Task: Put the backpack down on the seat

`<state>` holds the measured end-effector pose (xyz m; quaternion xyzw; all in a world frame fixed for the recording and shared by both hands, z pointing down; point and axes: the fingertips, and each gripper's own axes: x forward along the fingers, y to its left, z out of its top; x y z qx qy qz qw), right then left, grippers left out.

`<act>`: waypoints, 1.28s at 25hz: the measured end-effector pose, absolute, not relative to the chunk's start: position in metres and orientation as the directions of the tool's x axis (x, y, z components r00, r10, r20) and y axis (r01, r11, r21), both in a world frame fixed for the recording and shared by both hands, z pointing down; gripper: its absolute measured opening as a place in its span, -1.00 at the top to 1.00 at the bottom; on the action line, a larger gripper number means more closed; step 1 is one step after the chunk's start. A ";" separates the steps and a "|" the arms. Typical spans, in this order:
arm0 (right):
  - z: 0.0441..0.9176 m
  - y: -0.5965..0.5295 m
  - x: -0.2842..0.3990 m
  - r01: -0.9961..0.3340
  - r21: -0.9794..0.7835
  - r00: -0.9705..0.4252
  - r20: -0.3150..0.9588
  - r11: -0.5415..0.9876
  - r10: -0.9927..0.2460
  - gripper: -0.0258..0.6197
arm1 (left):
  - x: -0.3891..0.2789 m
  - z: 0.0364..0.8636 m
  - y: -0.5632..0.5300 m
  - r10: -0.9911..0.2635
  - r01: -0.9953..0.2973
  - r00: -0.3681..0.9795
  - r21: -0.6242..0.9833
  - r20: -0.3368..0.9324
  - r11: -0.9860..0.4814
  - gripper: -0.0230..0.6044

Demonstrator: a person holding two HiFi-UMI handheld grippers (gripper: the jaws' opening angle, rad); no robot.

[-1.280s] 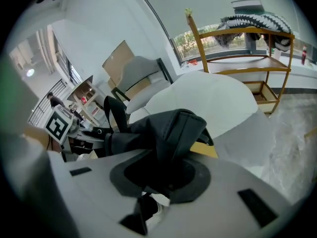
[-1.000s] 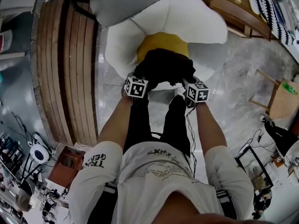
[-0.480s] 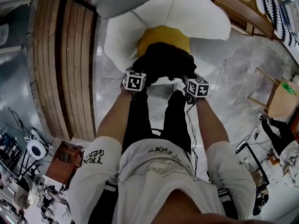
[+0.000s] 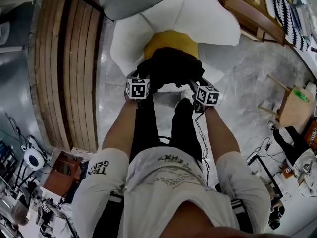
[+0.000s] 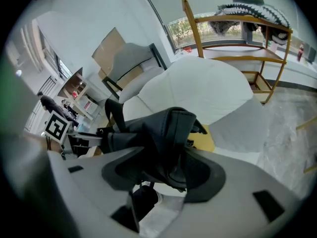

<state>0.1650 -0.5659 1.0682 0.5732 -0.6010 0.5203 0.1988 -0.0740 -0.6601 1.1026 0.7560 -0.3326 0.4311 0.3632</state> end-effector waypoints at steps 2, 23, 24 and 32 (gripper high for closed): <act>1.056 -0.563 0.159 -0.894 -0.409 -0.280 0.828 -0.182 -0.486 0.24 | -0.082 1.087 -0.661 -0.216 -0.832 0.407 0.263 0.887 -0.489 0.18; 0.804 -0.503 0.139 -0.949 -0.312 -0.280 0.784 0.038 -0.555 0.82 | -0.042 0.785 -0.590 -0.352 -0.800 0.495 0.259 0.794 -0.542 0.84; 0.789 -0.508 0.138 -0.952 -0.303 -0.275 0.771 0.048 -0.575 0.82 | -0.041 0.770 -0.590 -0.362 -0.794 0.501 0.252 0.786 -0.553 0.84; 0.650 -0.551 0.152 -0.969 -0.229 -0.221 0.618 0.096 -0.755 0.83 | -0.025 0.642 -0.612 -0.529 -0.796 0.507 0.134 0.680 -0.591 0.85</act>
